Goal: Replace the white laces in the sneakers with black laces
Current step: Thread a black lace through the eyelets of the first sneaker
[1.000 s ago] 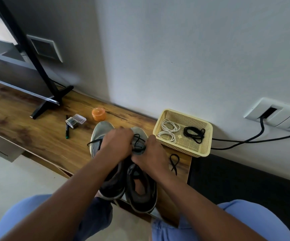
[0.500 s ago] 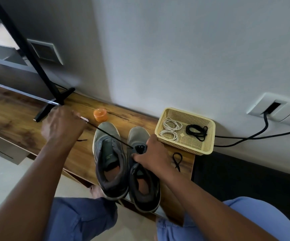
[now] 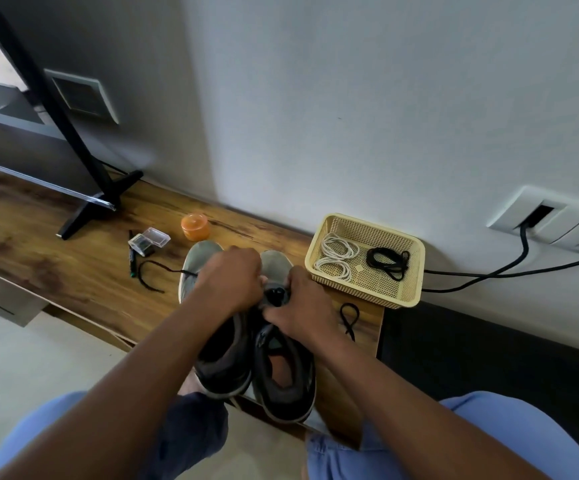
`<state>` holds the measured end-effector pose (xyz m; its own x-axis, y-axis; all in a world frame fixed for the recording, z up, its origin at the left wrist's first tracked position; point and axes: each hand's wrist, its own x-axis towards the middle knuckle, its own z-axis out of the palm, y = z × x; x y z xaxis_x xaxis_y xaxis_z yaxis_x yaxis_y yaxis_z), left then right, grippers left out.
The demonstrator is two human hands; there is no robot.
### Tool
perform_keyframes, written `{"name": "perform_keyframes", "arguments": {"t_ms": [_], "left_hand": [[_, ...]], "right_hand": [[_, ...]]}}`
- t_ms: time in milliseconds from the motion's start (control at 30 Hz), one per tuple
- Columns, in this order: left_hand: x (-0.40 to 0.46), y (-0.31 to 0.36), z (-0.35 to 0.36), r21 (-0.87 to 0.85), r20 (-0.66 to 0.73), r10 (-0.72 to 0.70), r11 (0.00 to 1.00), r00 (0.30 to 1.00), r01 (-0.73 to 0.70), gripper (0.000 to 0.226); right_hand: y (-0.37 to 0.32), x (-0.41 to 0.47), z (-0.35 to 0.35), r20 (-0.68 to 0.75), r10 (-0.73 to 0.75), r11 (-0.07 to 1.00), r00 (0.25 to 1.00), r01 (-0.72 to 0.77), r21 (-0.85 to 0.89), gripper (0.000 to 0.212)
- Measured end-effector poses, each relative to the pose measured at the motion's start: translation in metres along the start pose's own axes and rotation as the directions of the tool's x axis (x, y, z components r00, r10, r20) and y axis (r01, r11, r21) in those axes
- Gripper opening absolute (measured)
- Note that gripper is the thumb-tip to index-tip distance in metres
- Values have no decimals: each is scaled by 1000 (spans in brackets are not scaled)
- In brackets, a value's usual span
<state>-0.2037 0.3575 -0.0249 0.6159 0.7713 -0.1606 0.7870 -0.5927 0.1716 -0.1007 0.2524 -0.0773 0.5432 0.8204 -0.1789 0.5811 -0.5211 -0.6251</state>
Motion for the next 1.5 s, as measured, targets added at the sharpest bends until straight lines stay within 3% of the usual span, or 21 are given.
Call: {"name": "perform_keyframes", "arguments": {"t_ms": [200, 400, 500, 600, 700, 767, 867, 967, 1100, 1267, 1500], "left_hand": [[-3, -32, -40, -288, -227, -215, 947, 950, 145, 19], [-12, -43, -51, -333, -369, -383, 905, 847, 265, 17], [-12, -46, -62, -388, -450, -472, 868, 758, 310, 19], [-12, -57, -66, -380, -513, -497, 862, 700, 334, 19], [-11, -61, -61, -322, -504, -459, 886, 731, 334, 17], [-12, -57, -57, -267, -458, -380, 921, 804, 283, 29], [-17, -34, -46, -138, -310, -122, 987, 943, 82, 40], [-16, -8, -25, 26, -108, 57, 998, 992, -55, 39], [-15, 6, -4, 148, 51, 57, 987, 997, -64, 25], [-10, 6, -3, 48, 22, -15, 999, 1000, 14, 18], [-5, -3, -4, -62, -39, -14, 998, 999, 12, 16]], "right_hand": [[1, 1, -6, 42, 12, 1000, 999, -12, -16, 58], [-2, -1, -7, 56, 13, 1000, 998, -11, -28, 59], [-2, -2, -8, 58, 15, 999, 998, -13, -31, 60], [-1, -4, -8, 48, 18, 1000, 999, -17, -24, 62], [-1, -3, -9, 47, 18, 999, 999, -16, -39, 63], [0, -2, -11, 73, 12, 1000, 997, -11, -16, 56], [5, -1, -21, 107, 19, 998, 994, -25, 58, 19], [11, -3, -39, 145, 58, 995, 988, -69, 73, 20], [15, -6, -48, 148, 11, 999, 989, -6, -33, 26], [9, -14, -20, 117, -100, 990, 988, 111, -85, 58], [-1, -13, -15, 134, -37, 972, 990, 67, -226, 67]]}}
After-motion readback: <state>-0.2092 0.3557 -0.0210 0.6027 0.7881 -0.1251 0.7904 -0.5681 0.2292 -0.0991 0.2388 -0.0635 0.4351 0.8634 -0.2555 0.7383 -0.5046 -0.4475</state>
